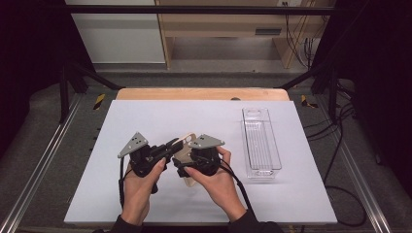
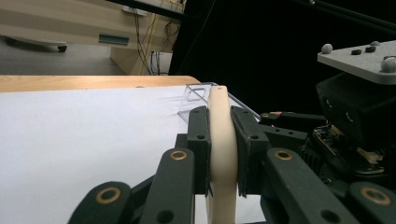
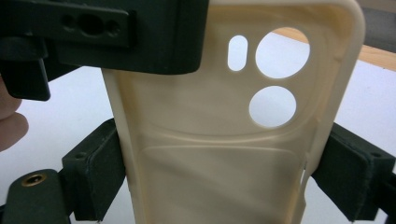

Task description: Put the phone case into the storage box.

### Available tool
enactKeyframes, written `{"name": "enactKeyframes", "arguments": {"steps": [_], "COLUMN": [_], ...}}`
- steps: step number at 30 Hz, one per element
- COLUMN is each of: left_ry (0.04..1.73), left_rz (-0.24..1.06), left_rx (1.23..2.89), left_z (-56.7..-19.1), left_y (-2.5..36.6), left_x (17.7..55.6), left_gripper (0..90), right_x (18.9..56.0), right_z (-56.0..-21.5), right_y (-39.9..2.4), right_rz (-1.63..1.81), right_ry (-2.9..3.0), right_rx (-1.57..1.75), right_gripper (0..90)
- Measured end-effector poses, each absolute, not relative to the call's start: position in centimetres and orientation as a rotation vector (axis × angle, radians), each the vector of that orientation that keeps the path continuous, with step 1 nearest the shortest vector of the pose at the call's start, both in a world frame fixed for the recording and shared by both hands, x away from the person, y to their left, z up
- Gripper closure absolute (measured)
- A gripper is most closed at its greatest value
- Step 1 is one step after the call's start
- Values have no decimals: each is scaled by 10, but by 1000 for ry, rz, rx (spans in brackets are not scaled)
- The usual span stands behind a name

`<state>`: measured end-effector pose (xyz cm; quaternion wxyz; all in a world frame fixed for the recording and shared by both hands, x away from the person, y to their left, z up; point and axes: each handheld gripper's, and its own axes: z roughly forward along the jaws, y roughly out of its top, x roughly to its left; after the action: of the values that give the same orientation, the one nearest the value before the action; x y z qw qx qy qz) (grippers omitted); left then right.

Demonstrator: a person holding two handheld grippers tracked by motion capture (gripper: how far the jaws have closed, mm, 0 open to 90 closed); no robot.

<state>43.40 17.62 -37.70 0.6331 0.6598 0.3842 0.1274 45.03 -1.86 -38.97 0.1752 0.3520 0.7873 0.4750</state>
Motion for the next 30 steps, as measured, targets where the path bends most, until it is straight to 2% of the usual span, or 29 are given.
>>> {"name": "enactKeyframes", "arguments": {"steps": [5,10,13,15,23,24,30], "left_ry": [890,901,906,912,922,919,949], "left_rz": [376,456,524,566,728,735,754], "left_rx": [1484,1472,1479,1483,1529,1535,1539], "left_z": [-372,-371,-372,-374,-389,-392,-412], "left_y": [185,196,201,205,220,223,240], "left_x": [426,419,415,412,405,405,406], "left_gripper": [633,557,464,447,279,244,178], "right_x": [456,460,464,464,471,473,481], "right_z": [-389,-388,-386,-386,-379,-376,-368], "right_y": [-27,-33,-37,-38,-44,-45,-50], "right_rz": [1324,1333,1327,1327,1345,1346,1374], "right_ry": [2194,2161,2140,2138,2082,2068,2039], "right_rx": [1051,1076,1096,1098,1140,1144,1182], "right_gripper": [124,125,125,124,126,126,126]}}
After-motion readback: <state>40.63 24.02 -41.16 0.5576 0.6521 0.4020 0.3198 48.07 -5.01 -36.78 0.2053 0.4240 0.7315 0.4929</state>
